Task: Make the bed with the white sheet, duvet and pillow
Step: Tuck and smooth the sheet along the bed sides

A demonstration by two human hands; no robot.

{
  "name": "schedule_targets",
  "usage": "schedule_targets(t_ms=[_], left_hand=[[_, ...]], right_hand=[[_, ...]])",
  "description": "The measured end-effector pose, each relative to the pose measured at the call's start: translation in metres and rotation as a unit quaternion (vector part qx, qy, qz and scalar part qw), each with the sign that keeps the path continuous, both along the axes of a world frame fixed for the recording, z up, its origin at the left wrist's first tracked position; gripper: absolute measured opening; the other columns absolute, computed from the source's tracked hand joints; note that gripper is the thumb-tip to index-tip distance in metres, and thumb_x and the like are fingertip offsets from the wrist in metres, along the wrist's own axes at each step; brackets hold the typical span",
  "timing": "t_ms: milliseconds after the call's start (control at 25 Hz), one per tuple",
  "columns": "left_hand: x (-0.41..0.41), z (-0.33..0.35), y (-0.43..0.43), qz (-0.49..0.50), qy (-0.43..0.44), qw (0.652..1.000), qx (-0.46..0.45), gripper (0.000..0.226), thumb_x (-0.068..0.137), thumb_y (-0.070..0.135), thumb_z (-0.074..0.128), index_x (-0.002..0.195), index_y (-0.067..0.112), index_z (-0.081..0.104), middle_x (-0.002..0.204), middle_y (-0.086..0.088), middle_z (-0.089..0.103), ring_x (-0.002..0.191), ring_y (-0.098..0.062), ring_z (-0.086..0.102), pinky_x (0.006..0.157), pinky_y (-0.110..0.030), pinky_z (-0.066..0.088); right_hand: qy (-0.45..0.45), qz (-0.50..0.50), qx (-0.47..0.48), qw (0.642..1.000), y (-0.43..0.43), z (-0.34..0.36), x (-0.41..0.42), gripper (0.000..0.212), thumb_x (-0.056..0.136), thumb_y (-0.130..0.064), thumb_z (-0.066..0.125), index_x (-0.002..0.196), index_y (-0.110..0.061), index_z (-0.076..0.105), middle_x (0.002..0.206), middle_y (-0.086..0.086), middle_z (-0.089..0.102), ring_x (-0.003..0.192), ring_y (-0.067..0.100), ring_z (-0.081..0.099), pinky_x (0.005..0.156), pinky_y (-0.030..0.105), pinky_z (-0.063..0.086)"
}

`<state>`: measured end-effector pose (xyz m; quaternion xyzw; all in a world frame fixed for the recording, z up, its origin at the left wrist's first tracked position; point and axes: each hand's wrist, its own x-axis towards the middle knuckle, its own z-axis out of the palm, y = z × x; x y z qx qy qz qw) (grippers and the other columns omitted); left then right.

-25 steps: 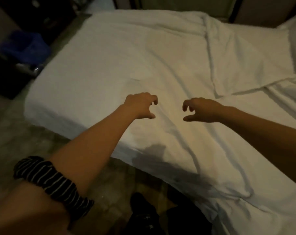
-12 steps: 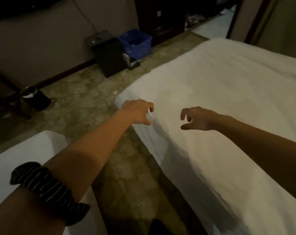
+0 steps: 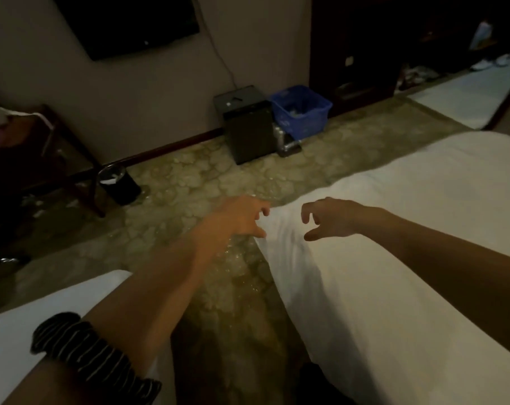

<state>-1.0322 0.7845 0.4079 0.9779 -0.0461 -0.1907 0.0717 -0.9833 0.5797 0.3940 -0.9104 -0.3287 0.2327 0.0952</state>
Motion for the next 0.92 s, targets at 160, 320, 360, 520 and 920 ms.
schedule_targets(t_ms=[160, 320, 360, 520, 920], left_hand=[[0.083, 0.006, 0.058, 0.028, 0.029, 0.999, 0.014, 0.049, 0.084, 0.037, 0.069, 0.127, 0.021, 0.053, 0.122, 0.002, 0.056, 0.107, -0.017, 0.054, 0.083, -0.028, 0.044], [0.173, -0.005, 0.155, 0.069, 0.042, 0.997, 0.018, 0.056, 0.080, 0.038, 0.073, 0.129, 0.025, 0.050, 0.122, 0.002, 0.056, 0.106, -0.017, 0.054, 0.085, -0.030, 0.044], [0.197, -0.007, 0.182, 0.071, 0.037, 0.997, 0.020, 0.057, 0.080, 0.038, 0.073, 0.130, 0.025, 0.049, 0.123, 0.001, 0.056, 0.107, -0.017, 0.054, 0.085, -0.030, 0.044], [0.308, 0.000, 0.284, 0.029, 0.011, 0.998, 0.055, 0.057, 0.081, 0.044, 0.069, 0.131, 0.027, 0.047, 0.125, 0.003, 0.055, 0.112, -0.018, 0.052, 0.089, -0.034, 0.041], [0.619, 0.023, 0.351, -0.153, 0.029, 0.985, 0.078, 0.055, 0.079, 0.048, 0.070, 0.126, 0.029, 0.049, 0.122, 0.004, 0.057, 0.109, -0.019, 0.054, 0.085, -0.036, 0.041]], right_hand=[[0.008, 0.044, -0.001, 0.999, 0.078, 0.008, 0.105, 0.034, 0.085, -0.041, 0.065, 0.113, -0.027, 0.052, 0.102, -0.008, 0.047, 0.094, 0.016, 0.051, 0.081, 0.032, 0.045], [0.016, 0.066, -0.026, 0.997, 0.173, -0.009, 0.209, 0.032, 0.084, -0.038, 0.068, 0.109, -0.026, 0.052, 0.101, -0.004, 0.048, 0.090, 0.016, 0.047, 0.075, 0.027, 0.038], [0.012, 0.068, -0.030, 0.997, 0.196, -0.014, 0.234, 0.034, 0.084, -0.037, 0.068, 0.112, -0.024, 0.053, 0.103, -0.002, 0.049, 0.090, 0.016, 0.047, 0.075, 0.027, 0.038], [0.009, 0.016, -0.015, 1.000, 0.279, -0.020, 0.330, 0.036, 0.085, -0.037, 0.067, 0.115, -0.022, 0.053, 0.105, -0.001, 0.053, 0.091, 0.015, 0.052, 0.077, 0.026, 0.044], [0.012, -0.116, -0.033, 0.993, 0.346, 0.001, 0.574, 0.039, 0.085, -0.040, 0.066, 0.117, -0.022, 0.052, 0.111, 0.000, 0.056, 0.094, 0.016, 0.052, 0.080, 0.029, 0.045]])
